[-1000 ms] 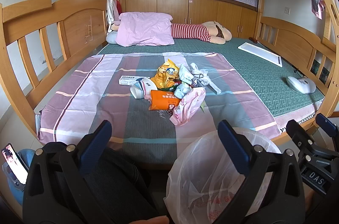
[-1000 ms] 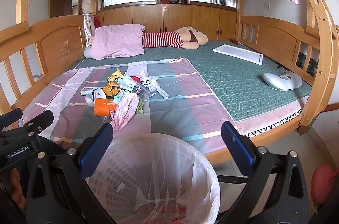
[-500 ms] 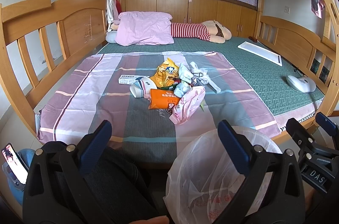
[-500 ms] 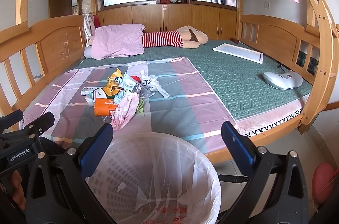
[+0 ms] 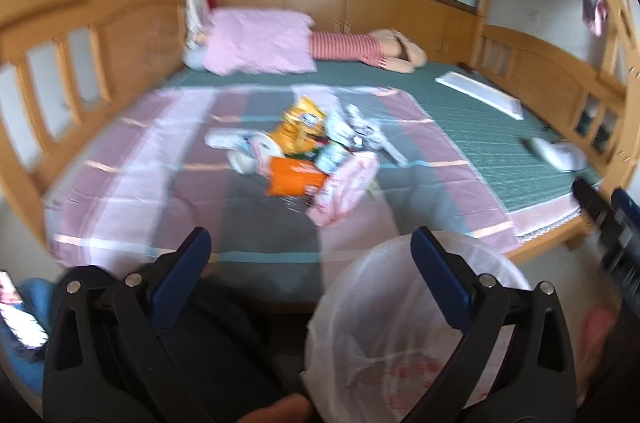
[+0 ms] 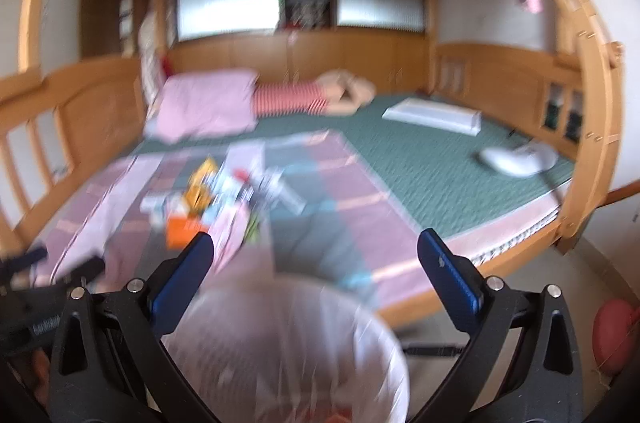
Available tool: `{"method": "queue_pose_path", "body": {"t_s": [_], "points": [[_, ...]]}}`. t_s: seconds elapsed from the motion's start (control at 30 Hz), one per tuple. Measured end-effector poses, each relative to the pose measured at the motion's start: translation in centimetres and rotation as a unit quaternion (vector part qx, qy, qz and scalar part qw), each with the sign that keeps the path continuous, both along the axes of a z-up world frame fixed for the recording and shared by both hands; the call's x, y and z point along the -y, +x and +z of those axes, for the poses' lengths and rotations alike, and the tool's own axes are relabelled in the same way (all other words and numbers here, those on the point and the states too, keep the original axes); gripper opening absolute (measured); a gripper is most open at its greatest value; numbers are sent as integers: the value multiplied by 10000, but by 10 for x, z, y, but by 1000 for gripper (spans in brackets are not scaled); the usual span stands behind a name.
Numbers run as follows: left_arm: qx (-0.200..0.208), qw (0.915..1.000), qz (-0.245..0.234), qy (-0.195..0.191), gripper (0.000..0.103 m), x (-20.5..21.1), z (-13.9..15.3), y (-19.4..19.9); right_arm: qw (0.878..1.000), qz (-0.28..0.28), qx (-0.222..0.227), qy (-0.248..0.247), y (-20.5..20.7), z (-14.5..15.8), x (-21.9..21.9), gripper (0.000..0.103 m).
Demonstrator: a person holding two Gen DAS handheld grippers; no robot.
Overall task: Collect trash
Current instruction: 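Reach the left tool toward the orange bottle while the right tool grasps the pink bag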
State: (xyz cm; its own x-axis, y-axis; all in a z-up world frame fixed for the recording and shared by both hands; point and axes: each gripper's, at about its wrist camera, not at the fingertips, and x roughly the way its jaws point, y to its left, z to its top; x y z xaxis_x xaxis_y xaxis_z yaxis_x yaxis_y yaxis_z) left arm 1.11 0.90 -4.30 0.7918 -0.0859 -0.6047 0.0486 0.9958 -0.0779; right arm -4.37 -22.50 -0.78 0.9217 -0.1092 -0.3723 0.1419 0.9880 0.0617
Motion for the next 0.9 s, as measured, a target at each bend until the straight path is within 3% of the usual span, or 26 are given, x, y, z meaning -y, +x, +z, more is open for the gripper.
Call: {"method": "queue_pose_path", "body": {"t_s": [0.1,0.2,0.27,0.33,0.4,0.47,0.53,0.57,0.67,0.77,0.9], "points": [[-446,9956,255,-778,99,-50,-21,32,9974,294,-84,649,21,-6,20,100],[-690,9887,591,-1189,76,-91,-38,52,9888,373,-793,1207,51,-20,35,100],[-856,9847,722,-1334,63,-106,-48,62,9883,383,-1062,1030,65,-29,33,99],[-1063,9797,782,-1508,60,-115,-61,72,9873,492,-1273,807,76,-36,25,96],[-1228,9769,650,-1624,59,-114,-69,81,9809,703,-1543,951,90,-46,22,91],[-1249,9786,457,-1573,59,-104,-75,85,9716,873,-1873,1152,111,-57,18,78],[-1135,9832,318,-1395,67,-93,-80,85,9659,888,-2110,1208,128,-66,14,73],[-1083,9858,273,-1250,74,-88,-84,86,9632,922,-2216,1210,141,-70,9,73],[-1109,9901,191,-838,75,-76,-95,93,9553,944,-2552,1159,183,-84,-11,73],[-1080,9917,78,-696,81,-69,-96,94,9388,991,-3041,1278,229,-109,-31,74],[-1141,9928,4,-356,83,-62,-102,93,9191,867,-3710,1006,283,-148,-61,74]]}}
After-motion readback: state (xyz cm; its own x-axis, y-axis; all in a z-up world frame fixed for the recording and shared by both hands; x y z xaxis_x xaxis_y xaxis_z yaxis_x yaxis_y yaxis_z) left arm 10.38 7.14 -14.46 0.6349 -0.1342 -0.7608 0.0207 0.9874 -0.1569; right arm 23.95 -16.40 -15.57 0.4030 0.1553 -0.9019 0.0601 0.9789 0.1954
